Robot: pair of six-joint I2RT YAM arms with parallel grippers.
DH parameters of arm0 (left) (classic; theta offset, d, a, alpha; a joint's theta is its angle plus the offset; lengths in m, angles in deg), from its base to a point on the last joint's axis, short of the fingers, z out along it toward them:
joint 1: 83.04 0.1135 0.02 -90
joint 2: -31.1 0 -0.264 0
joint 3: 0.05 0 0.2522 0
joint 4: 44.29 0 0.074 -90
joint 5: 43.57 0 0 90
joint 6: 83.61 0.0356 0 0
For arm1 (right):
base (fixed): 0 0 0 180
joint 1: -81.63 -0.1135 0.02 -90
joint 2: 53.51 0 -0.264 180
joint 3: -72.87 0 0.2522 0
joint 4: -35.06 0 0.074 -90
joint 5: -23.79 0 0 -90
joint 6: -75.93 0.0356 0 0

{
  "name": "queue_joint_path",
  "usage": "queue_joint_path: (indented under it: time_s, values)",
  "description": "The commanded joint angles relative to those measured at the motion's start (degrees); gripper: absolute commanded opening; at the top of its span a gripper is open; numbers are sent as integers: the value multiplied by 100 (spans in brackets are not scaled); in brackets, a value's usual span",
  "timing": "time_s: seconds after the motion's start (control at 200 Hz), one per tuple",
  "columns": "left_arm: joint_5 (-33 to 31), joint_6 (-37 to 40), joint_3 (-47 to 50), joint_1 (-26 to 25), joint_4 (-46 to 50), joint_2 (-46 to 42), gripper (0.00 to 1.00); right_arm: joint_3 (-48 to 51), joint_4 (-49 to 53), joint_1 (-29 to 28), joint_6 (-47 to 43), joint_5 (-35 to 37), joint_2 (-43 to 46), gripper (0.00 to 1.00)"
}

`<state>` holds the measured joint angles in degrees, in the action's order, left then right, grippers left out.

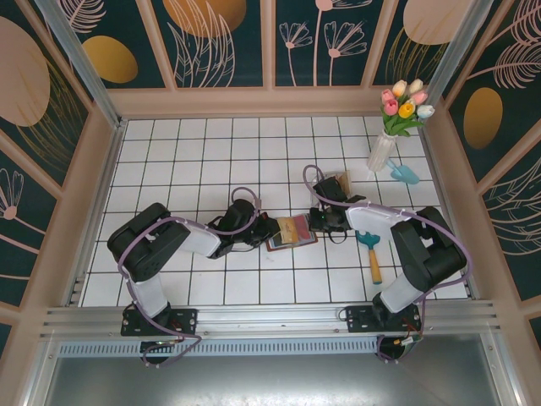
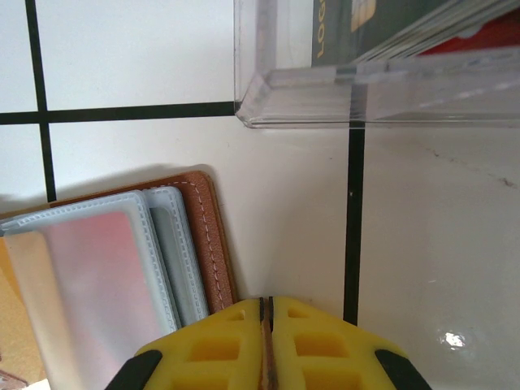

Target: Put the credit cards into the card holder

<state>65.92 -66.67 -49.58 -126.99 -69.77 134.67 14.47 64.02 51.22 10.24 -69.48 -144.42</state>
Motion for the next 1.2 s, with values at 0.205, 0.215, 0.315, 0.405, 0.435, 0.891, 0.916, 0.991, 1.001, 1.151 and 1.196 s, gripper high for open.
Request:
queue_joint_path:
  time_s: [0.205,0.215,0.315,0.405,0.435,0.891,0.916,0.991,1.001,1.151,1.196]
  values:
    - [-62,-317,-487,-199,-259,340,0,148,-159,-26,90,-622,-134,0]
    - [-71,-331,-487,-199,-263,346,0,155,-171,-26,95,-640,-130,0]
    - [-139,-441,-510,-235,-392,440,0,217,-228,-26,157,-762,-54,0]
    - [-158,-424,-549,-242,-431,486,0,254,-229,-30,174,-782,6,0]
    - [-151,-384,-582,-239,-407,489,0,259,-222,-22,174,-772,18,0]
    - [-317,108,-865,-299,567,436,18,240,-70,8,275,-419,75,0]
    - [-411,171,-834,-303,730,358,22,222,-26,24,283,-335,58,0]
    - [-641,311,-691,-309,1058,109,28,189,75,60,267,-170,15,0]
    - [-675,339,-678,-308,1101,80,29,192,89,61,262,-160,20,0]
    - [-950,613,-549,-304,1749,-208,37,204,105,73,235,-134,4,0]
    - [-1005,653,-508,-299,1879,-244,38,197,97,79,227,-123,4,0]
